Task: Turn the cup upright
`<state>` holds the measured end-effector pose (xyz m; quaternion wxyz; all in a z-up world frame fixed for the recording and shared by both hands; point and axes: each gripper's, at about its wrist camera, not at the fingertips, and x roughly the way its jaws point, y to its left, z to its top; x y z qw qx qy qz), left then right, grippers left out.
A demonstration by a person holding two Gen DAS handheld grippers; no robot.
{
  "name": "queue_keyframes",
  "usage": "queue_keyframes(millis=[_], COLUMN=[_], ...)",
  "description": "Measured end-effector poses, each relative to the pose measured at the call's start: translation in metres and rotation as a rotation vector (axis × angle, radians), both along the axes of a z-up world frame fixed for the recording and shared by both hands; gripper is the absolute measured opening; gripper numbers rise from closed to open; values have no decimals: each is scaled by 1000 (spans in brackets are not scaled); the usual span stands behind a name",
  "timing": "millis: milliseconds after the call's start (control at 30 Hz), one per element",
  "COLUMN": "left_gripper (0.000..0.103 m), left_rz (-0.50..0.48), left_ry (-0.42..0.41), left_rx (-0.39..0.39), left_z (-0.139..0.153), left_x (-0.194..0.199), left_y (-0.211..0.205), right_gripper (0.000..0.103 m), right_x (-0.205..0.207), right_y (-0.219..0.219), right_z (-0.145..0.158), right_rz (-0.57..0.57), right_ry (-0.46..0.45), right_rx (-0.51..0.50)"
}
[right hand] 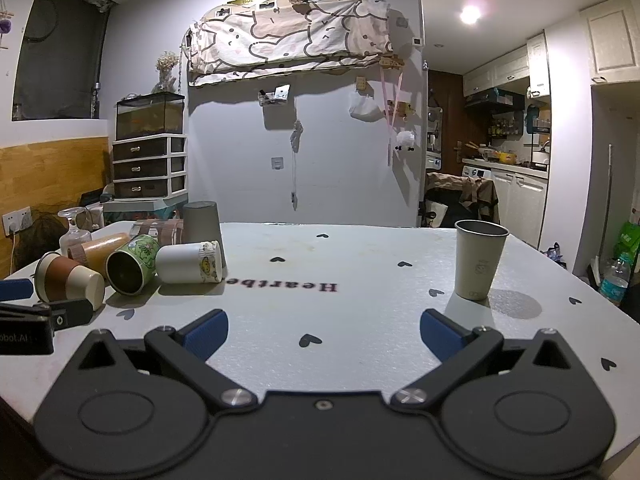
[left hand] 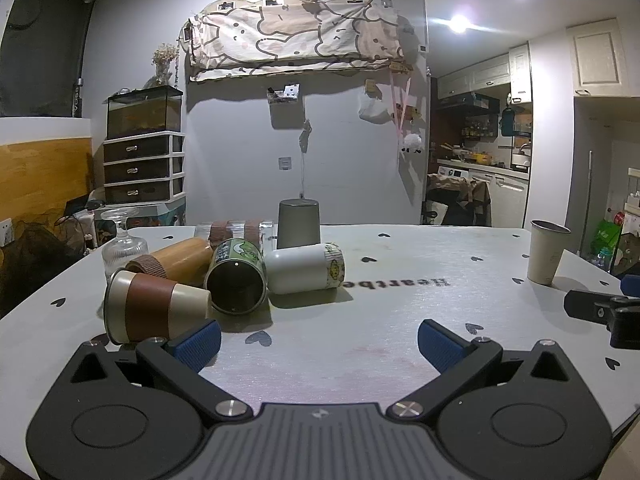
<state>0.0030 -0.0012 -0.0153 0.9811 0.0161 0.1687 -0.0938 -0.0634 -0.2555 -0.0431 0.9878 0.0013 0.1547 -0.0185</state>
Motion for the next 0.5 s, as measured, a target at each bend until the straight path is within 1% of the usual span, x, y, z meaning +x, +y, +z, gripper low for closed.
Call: queue_keyframes(millis=[500], left_gripper=[103], left_rz=[-4], left_ry=[0], left_rx=[0], left_z=[0], left_x=[0], left_y=[-1], right_gripper=[103], right_x=[0], right_y=[0], right_z=[0], right_rz=[1], right_ry=[0], right_rx=[-1])
